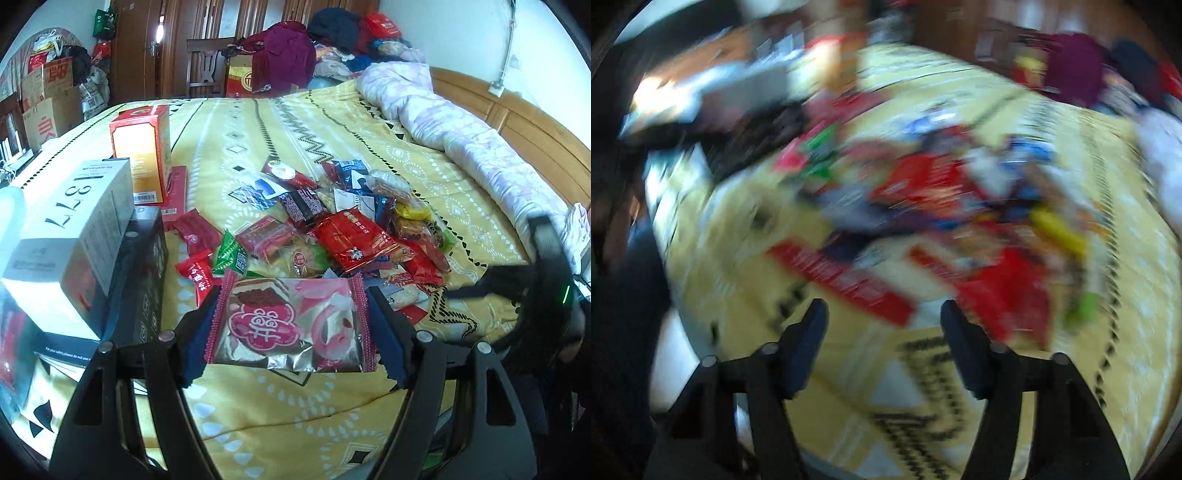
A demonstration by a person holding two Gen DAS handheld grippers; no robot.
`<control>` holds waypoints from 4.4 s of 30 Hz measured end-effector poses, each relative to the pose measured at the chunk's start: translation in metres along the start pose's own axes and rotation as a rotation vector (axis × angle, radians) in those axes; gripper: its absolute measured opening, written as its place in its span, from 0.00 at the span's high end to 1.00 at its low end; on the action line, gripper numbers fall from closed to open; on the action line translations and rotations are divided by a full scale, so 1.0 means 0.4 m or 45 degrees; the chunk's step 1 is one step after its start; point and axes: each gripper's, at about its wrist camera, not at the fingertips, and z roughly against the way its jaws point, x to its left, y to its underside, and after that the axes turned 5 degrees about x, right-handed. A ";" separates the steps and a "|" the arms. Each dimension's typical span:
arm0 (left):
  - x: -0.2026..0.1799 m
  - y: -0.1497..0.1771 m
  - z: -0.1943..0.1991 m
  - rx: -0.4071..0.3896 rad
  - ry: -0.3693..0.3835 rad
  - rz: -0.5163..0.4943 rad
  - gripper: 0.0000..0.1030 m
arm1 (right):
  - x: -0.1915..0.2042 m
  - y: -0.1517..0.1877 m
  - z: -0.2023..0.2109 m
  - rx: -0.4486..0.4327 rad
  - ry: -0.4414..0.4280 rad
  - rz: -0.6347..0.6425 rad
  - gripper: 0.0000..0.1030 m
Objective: Organize snacks
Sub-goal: 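Lift the pink foil candy with the left tool while the right tool grasps a thin red packet, then carry the pink foil candy and thin red packet over the glass bowl, then open both tools over the bowl to drop the two snacks, then move both open tools back toward the snack pile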
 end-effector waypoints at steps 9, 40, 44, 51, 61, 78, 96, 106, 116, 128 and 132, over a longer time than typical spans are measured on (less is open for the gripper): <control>0.005 0.005 -0.019 0.020 0.011 0.003 0.26 | 0.098 -0.020 -0.105 -0.024 0.079 0.195 0.61; -0.016 0.075 -0.135 0.223 0.094 0.017 0.26 | 0.040 0.030 -0.098 -0.139 -0.319 -0.558 0.87; -0.005 0.123 -0.176 0.273 0.070 0.015 0.24 | 0.059 0.010 -0.109 -0.083 -0.319 -0.476 0.81; -0.041 0.164 -0.194 0.202 0.022 -0.090 0.09 | 0.066 -0.005 -0.130 -0.071 -0.272 -0.459 0.78; -0.032 0.126 -0.117 0.121 0.045 -0.079 0.34 | 0.089 -0.022 -0.053 -0.209 -0.221 -0.488 0.91; 0.204 -0.095 0.261 -0.312 -0.224 0.119 0.33 | 0.178 -0.384 0.217 -0.628 -0.177 -0.366 0.91; 0.654 -0.027 0.416 -0.193 -0.656 0.572 0.30 | 0.633 -0.830 0.160 -0.597 -0.543 0.001 0.91; 0.697 0.007 0.419 -0.100 -0.654 0.631 0.27 | 0.736 -0.877 0.040 -0.418 -0.558 0.039 0.91; 0.697 0.001 0.431 -0.095 -0.661 0.636 0.15 | 0.725 -0.877 0.011 -0.372 -0.556 0.021 0.88; 0.711 0.011 0.435 -0.065 -0.721 0.692 0.03 | 0.702 -0.871 0.011 -0.360 -0.502 -0.059 0.41; 0.696 0.006 0.437 -0.070 -0.742 0.671 0.03 | 0.684 -0.863 0.039 -0.404 -0.461 -0.068 0.21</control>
